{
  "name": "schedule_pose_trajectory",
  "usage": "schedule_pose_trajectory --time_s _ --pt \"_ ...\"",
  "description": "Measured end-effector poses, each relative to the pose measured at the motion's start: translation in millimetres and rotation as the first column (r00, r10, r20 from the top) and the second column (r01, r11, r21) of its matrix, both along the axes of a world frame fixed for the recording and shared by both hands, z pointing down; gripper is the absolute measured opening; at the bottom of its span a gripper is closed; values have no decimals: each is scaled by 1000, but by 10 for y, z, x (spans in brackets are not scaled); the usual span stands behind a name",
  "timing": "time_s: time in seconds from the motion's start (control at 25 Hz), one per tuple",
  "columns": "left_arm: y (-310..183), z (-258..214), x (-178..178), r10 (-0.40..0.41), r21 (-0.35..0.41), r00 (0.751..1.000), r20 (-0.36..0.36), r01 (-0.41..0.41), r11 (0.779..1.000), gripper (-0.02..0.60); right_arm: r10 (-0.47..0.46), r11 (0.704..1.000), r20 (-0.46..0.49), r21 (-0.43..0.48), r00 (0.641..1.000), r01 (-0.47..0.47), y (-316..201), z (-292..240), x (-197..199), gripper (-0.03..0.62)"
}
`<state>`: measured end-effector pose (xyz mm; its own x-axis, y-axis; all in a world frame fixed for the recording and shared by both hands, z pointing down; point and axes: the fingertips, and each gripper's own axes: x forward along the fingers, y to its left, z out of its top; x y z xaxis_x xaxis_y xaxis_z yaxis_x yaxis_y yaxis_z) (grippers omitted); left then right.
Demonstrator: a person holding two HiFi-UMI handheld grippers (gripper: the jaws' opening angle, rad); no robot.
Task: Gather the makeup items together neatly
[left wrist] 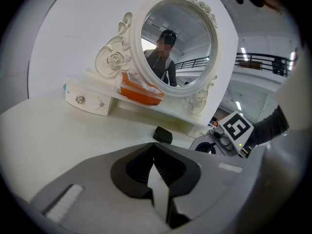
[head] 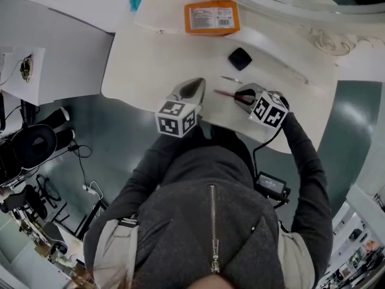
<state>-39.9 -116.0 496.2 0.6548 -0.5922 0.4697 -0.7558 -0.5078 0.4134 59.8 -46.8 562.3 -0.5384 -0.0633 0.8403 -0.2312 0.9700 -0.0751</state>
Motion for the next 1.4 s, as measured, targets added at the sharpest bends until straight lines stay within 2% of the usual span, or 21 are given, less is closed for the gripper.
schedule_pose_trajectory --time_s 0.2,0.32,0.6,0.76,0.88,1.0,1.08,1.12,1.2,1.28,1.32,1.36,1.4 --pt "-4 17 -19 -8 -1 1000 2 8 1000 11 -9 1000 -7 21 1000 9 -12 3 3 76" --pt "-10 12 -23 -13 0 1000 -1 13 1000 11 16 999 3 36 1000 -16 -62 -26 25 135" --pt "-28 -15 -15 -8 -4 1000 -9 8 1000 11 52 996 30 78 998 -54 -94 -250 78 143" --pt "-37 -185 14 -3 3 999 -49 3 1000 11 183 974 133 108 974 -197 -152 -628 93 135" --pt "-41 -338 72 18 18 997 -78 -16 1000 11 321 933 225 90 920 -348 -192 -938 119 133" --pt "-41 -442 136 43 34 995 -92 -40 999 11 456 867 290 70 841 -494 -277 -1193 160 133" --pt "-33 -482 185 63 39 994 -95 -59 997 11 562 792 345 37 752 -609 -346 -1373 174 132" --pt "-28 -500 209 73 42 993 -94 -69 997 11 617 744 381 1 688 -668 -376 -1475 169 123" --pt "-23 -541 252 88 51 992 -92 -84 995 11 716 633 447 -92 536 -768 -427 -1673 140 108" --pt "-14 -587 282 95 56 991 -98 -90 994 11 783 515 493 -174 379 -839 -468 -1819 96 78" --pt "-8 -610 297 98 58 990 -104 -92 994 11 800 464 512 -201 312 -863 -489 -1864 65 64" --pt "-4 -630 312 101 61 989 -108 -94 994 11 809 424 527 -216 261 -879 -511 -1885 26 43" --pt "-3 -644 325 103 65 989 -110 -96 993 11 814 397 535 -226 228 -890 -533 -1883 -26 9"
